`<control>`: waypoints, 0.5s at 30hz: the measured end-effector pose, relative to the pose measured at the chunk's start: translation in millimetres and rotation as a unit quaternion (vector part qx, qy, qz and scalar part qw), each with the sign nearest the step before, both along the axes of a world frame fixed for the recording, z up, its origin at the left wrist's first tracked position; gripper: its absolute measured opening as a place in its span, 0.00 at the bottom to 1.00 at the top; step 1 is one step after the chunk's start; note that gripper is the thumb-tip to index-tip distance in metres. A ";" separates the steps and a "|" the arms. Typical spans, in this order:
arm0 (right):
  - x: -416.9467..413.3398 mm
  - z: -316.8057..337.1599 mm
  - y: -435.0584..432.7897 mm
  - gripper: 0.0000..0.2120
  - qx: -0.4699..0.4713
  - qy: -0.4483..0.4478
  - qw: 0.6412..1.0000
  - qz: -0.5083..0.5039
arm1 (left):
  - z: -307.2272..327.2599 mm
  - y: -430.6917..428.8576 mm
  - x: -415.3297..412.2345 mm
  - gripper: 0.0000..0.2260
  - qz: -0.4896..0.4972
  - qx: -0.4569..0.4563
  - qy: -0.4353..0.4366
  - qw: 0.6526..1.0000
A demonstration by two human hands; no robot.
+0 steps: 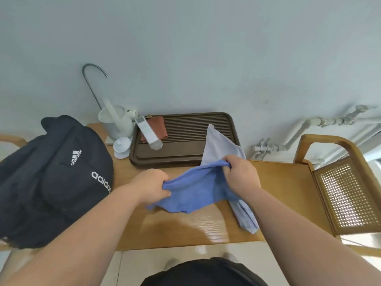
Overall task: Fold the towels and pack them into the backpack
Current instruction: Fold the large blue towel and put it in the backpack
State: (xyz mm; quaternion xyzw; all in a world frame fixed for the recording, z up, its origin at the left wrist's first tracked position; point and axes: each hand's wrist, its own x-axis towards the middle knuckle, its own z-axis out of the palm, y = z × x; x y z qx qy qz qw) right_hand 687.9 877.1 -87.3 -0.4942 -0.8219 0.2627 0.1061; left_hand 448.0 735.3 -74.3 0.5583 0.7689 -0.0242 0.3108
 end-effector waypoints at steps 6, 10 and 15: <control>-33.6 14.8 -36.0 0.09 0.048 -0.104 0.992 0.059 | 0.2 -33.9 -62.3 0.16 -0.042 -0.054 0.027 0.997; -49.4 23.6 -50.2 0.15 -0.025 -0.217 0.967 0.132 | 8.4 -49.5 -84.6 0.12 -0.103 -0.150 -0.017 0.983; -46.4 36.1 -57.9 0.17 -0.287 -0.344 0.855 0.262 | 35.2 -67.0 -89.2 0.10 -0.091 -0.151 -0.243 0.954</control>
